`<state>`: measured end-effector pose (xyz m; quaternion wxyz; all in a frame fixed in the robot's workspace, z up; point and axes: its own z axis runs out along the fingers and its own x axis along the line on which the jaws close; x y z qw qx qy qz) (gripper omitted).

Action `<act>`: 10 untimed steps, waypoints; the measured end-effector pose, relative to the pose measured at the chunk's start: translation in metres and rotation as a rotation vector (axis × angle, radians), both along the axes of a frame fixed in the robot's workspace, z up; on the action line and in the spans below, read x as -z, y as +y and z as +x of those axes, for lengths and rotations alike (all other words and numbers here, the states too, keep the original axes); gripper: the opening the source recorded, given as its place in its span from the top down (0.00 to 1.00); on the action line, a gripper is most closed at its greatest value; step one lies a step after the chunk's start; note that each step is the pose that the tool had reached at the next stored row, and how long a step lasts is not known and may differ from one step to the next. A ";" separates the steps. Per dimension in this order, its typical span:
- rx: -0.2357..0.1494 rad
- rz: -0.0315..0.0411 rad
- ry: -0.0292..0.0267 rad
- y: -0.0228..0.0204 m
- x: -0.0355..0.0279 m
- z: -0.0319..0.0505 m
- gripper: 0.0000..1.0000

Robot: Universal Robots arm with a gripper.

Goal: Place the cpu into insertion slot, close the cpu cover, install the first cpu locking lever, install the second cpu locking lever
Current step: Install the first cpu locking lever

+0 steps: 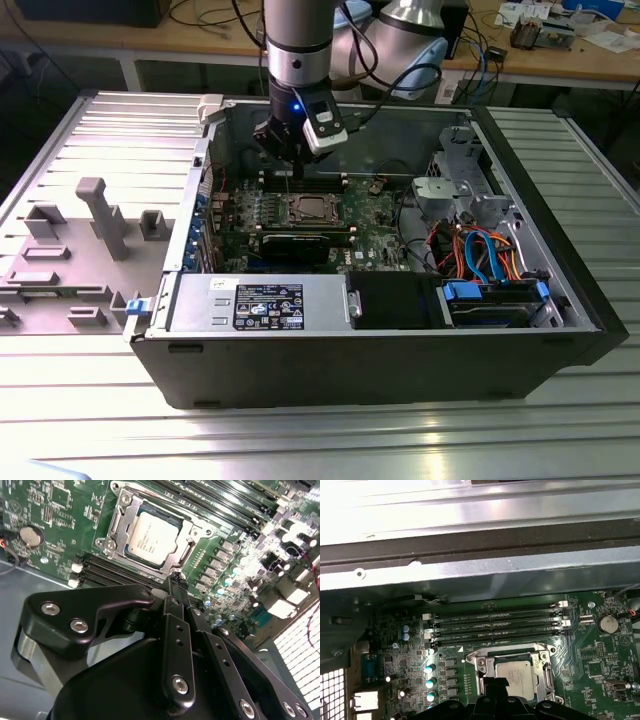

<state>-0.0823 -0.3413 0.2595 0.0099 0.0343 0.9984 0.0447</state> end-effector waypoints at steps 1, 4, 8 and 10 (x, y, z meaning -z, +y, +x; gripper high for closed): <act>-0.017 0.0001 0.0000 0.0000 0.0003 0.0000 0.89; -0.052 0.0000 -0.0003 0.0000 0.0007 -0.0003 0.89; -0.062 0.0001 -0.0012 0.0000 0.0010 -0.0046 0.89; -0.075 -0.0001 -0.0011 0.0000 0.0011 -0.0055 0.89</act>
